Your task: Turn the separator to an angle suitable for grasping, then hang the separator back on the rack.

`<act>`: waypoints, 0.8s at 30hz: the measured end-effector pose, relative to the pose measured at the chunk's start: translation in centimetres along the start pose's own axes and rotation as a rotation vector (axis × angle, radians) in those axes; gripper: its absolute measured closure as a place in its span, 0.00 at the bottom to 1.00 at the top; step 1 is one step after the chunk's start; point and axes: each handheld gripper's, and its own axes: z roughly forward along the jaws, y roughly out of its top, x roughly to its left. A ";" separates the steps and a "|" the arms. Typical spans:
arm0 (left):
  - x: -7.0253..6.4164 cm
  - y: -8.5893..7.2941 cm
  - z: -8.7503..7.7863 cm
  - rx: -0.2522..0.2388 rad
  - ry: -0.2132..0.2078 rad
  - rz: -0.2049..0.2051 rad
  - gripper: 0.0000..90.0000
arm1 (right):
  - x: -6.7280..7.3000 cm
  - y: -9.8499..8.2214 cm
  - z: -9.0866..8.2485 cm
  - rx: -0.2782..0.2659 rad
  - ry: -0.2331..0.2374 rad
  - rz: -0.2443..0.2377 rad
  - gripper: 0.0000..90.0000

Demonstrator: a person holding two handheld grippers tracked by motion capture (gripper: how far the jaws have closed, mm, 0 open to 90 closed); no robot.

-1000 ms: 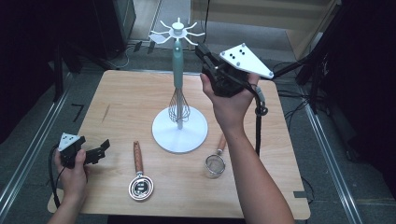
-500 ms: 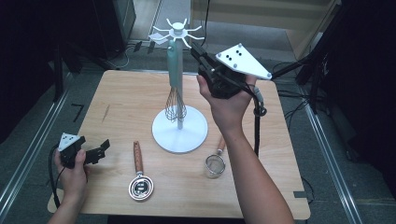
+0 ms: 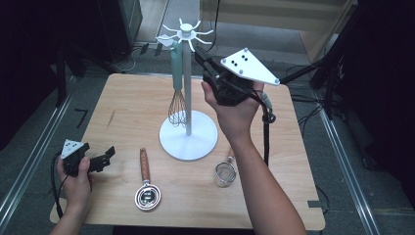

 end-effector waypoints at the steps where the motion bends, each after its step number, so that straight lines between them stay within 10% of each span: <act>1: 0.0 0.0 0.0 0.000 -0.001 0.000 0.00 | 0.0 0.0 0.0 0.000 0.002 0.001 1.00; 24: 0.0 0.0 0.0 0.000 -0.001 -0.001 0.00 | 1.1 -0.1 0.0 0.010 0.025 -0.022 1.00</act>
